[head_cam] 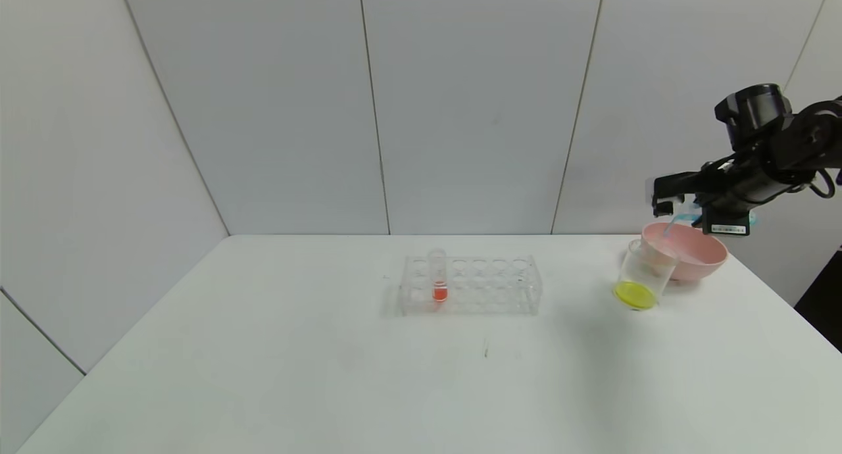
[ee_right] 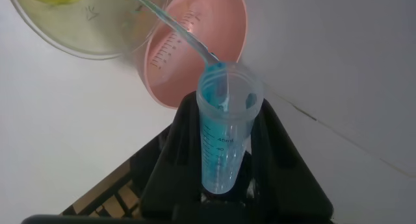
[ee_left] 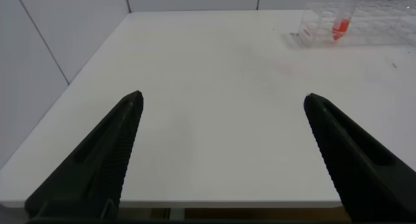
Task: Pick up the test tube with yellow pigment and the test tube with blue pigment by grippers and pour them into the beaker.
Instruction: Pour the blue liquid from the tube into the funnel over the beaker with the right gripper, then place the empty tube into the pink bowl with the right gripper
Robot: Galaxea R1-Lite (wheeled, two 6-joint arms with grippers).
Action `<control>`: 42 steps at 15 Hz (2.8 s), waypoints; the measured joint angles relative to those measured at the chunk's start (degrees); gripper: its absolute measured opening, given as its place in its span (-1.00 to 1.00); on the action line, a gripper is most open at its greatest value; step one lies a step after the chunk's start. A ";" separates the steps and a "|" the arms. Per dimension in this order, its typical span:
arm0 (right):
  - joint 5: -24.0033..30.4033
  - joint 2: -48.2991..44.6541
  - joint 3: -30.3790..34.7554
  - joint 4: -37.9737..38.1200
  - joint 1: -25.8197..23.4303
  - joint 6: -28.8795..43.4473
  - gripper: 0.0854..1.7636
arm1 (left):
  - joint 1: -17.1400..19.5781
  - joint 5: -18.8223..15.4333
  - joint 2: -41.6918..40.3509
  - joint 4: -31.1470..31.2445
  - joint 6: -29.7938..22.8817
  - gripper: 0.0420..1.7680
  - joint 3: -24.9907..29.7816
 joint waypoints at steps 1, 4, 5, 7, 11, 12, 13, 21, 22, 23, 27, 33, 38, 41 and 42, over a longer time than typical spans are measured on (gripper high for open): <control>-0.85 0.09 0.00 -0.16 0.11 -0.35 -0.51 | 0.00 0.00 0.00 0.00 0.00 1.00 0.00; -1.73 0.15 0.00 -0.57 0.37 -1.78 -0.51 | -0.02 0.00 0.00 0.00 0.00 1.00 0.00; -1.78 0.15 0.00 -0.95 0.37 -2.85 -0.51 | -0.02 0.00 0.00 0.00 0.00 1.00 0.00; -1.82 0.04 0.00 -1.72 0.30 -4.77 -0.51 | -0.02 0.00 0.00 0.00 0.00 1.00 0.00; -4.44 -0.73 0.00 -1.15 0.26 -8.81 -0.51 | 0.00 0.00 0.00 0.00 0.00 1.00 0.00; -4.50 -0.82 0.00 -1.04 0.33 -9.50 -0.51 | 0.00 0.00 0.00 0.00 0.00 1.00 0.00; -4.99 -0.88 0.00 -0.88 0.50 -10.00 -0.51 | 0.00 0.00 0.00 0.00 0.00 1.00 0.00; -13.23 -2.00 0.02 -0.66 3.79 -13.76 -0.51 | 0.02 0.00 0.00 0.00 0.00 1.00 0.00; -13.40 -2.00 0.02 -0.66 4.10 -13.76 -0.51 | 0.02 0.00 0.00 0.00 0.00 1.00 0.00; -13.45 -2.00 0.02 -0.66 4.40 -13.63 -0.51 | 0.02 0.00 0.00 0.00 0.00 1.00 0.00; -12.11 -2.06 0.05 -1.45 4.68 -10.84 -0.51 | 0.02 0.00 0.00 0.00 0.00 1.00 0.00; 7.06 -4.10 0.16 -1.32 2.36 8.02 -0.51 | 0.00 0.00 0.00 0.00 0.00 1.00 0.00; 26.72 -4.95 1.38 -10.07 2.91 38.05 -0.51 | 0.02 0.00 0.00 0.00 0.00 1.00 0.00; 33.32 -7.18 9.14 -23.45 3.19 53.04 -0.51 | 0.00 -0.02 0.00 0.00 0.00 1.00 0.00; 34.35 -8.42 12.43 -29.28 3.30 59.48 -0.51 | 0.00 0.00 0.00 0.00 0.00 1.00 0.00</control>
